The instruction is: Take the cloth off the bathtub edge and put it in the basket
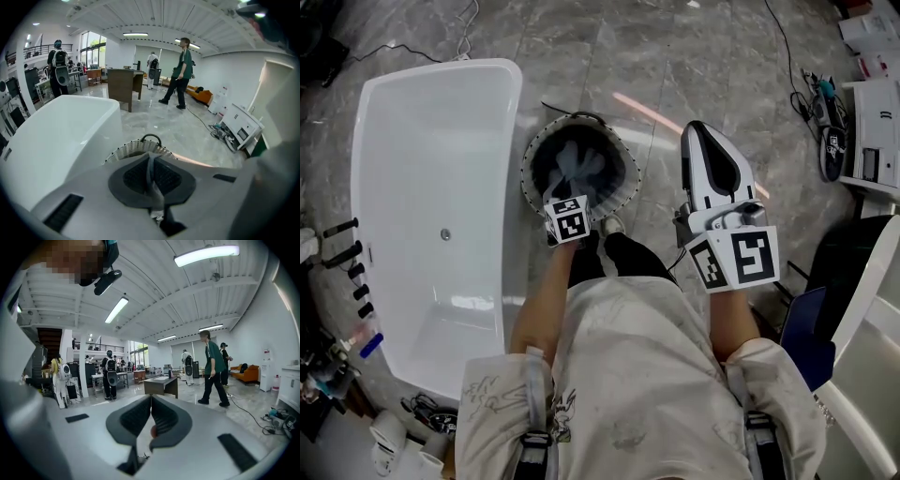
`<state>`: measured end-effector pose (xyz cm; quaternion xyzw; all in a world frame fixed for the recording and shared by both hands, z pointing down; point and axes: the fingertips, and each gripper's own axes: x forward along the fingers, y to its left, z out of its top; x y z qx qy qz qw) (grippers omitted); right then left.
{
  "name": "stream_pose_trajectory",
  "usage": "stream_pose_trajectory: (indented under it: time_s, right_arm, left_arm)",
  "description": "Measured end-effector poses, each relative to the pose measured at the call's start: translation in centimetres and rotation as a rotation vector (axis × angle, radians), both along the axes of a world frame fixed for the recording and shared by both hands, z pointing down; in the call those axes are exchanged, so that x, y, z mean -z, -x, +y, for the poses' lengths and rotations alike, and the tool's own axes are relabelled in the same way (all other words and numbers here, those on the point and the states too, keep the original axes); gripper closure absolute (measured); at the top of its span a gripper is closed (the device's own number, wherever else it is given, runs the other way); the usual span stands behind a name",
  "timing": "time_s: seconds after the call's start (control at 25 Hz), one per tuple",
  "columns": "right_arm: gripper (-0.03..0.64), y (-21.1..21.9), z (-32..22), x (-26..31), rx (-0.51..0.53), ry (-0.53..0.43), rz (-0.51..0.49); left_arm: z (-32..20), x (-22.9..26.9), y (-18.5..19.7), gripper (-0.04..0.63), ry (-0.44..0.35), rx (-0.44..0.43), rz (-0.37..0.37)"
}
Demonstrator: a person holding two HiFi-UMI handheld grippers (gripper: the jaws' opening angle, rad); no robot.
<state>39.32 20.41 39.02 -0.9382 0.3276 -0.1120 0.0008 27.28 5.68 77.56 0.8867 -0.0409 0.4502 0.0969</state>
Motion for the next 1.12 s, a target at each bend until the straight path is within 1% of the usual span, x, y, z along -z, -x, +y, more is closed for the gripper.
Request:
stream_pose_trajectory:
  time_s: [0.12, 0.16, 0.24, 0.32, 0.4, 0.56, 0.8, 1.12]
  right_arm:
    - [0.627, 0.1, -0.1, 0.0, 0.002, -0.002, 0.000]
    - [0.627, 0.0, -0.1, 0.0, 0.002, -0.002, 0.000]
    - [0.627, -0.1, -0.1, 0.0, 0.003, -0.003, -0.001]
    - [0.627, -0.2, 0.0, -0.1, 0.004, -0.005, -0.002]
    - [0.627, -0.2, 0.1, -0.1, 0.008, -0.007, -0.001]
    - [0.627, -0.1, 0.2, 0.1, 0.016, -0.011, 0.004]
    - [0.627, -0.3, 0.0, 1.0, 0.033, -0.031, 0.018]
    - [0.627, -0.1, -0.8, 1.8, 0.074, -0.046, 0.037]
  left_arm:
    - [0.2, -1.3, 0.5, 0.581, 0.018, -0.012, -0.067]
    - [0.4, -1.6, 0.6, 0.558, 0.028, -0.019, -0.081]
    - [0.7, -1.9, 0.5, 0.461, 0.052, -0.034, -0.085]
    - [1.0, -2.0, 0.5, 0.431, 0.076, -0.047, -0.089]
    - [1.1, -1.9, 0.7, 0.409, 0.083, -0.050, -0.098]
    - [1.1, -1.4, 1.3, 0.402, 0.069, -0.034, -0.090]
    - [1.1, 0.4, 2.2, 0.397, 0.079, -0.005, -0.065]
    - [0.7, 6.1, 1.8, 0.398, 0.066, 0.002, 0.058]
